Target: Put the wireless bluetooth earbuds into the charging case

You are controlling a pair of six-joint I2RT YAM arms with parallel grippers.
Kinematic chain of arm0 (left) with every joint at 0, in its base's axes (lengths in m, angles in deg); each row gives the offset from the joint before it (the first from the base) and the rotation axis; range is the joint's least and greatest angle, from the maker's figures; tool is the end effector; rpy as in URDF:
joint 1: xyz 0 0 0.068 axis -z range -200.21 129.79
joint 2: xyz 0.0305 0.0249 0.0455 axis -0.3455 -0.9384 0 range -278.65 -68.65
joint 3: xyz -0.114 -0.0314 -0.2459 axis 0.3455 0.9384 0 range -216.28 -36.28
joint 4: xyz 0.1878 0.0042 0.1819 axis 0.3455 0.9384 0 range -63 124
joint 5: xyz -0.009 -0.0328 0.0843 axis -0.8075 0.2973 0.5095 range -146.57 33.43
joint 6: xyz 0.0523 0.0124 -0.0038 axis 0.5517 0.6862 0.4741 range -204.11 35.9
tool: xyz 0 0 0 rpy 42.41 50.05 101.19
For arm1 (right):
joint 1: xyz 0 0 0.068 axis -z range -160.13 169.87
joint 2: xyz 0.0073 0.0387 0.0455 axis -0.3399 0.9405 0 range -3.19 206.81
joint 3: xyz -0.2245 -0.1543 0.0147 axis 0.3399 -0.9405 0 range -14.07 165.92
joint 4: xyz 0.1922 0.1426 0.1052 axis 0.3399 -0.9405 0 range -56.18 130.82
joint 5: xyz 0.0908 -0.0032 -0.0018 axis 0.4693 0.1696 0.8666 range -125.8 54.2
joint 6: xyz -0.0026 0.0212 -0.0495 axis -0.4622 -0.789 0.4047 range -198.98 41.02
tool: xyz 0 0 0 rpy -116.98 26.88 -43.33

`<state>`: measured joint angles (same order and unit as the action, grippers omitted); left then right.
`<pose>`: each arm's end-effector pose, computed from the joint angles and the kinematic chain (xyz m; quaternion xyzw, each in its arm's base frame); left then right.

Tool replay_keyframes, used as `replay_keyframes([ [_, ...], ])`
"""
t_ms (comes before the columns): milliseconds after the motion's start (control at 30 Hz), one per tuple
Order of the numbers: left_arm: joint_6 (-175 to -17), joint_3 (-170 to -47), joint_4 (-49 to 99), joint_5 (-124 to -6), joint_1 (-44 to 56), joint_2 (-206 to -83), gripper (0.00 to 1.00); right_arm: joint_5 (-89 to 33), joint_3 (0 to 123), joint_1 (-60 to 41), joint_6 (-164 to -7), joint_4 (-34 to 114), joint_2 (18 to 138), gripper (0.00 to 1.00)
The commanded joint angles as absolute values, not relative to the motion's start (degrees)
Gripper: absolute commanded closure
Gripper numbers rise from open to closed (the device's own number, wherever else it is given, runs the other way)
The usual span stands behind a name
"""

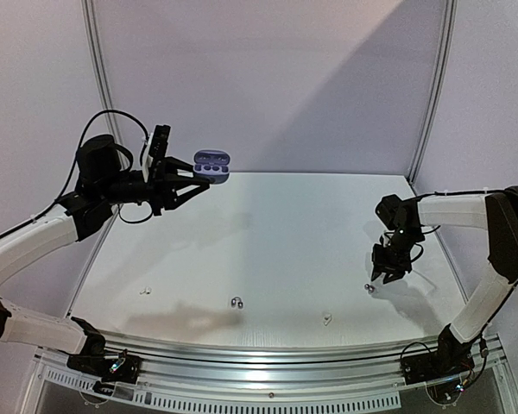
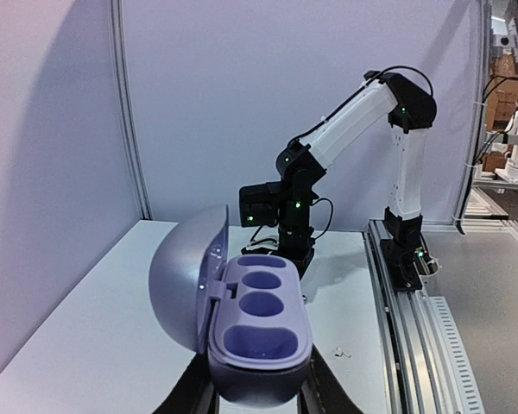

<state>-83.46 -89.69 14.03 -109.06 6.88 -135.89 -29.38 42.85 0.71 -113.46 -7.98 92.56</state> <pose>0.2238 -0.1462 0.3553 0.4545 0.5459 -0.4507 0.5407 0.2627 0.0955 0.1601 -0.1319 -0.9895 -0.0593 0.0068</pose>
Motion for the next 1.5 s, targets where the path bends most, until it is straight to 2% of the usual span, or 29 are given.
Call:
replay_keyframes([
  [0,-82.65,-90.66,13.81,-109.76,6.42,-136.78,1.0,-26.75,41.14,0.8,-114.52,-6.22,93.46,0.66],
  [767,-80.35,-90.87,14.79,-109.36,6.45,-136.63,1.0,-20.38,37.86,-0.49,-117.08,-3.51,92.29,0.73],
  [933,-80.06,-90.68,14.63,-109.19,6.42,-136.68,1.0,-20.49,36.1,-0.86,-118.25,-2.59,91.46,0.81],
  [1100,-80.06,-90.61,14.6,-109.29,6.42,-136.68,1.0,-20.98,36.14,-1.06,-118.61,-2.4,91.56,0.82],
  [1300,-79.89,-90.6,14.54,-109.18,6.44,-136.68,1.0,-24.13,39.63,-2.66,-117.72,-5.1,92.95,0.85],
  [1467,-79.56,-90.55,14.78,-108.9,6.44,-136.51,1.0,-26.56,42.52,-3.89,-116.71,-8.24,94.67,0.92],
])
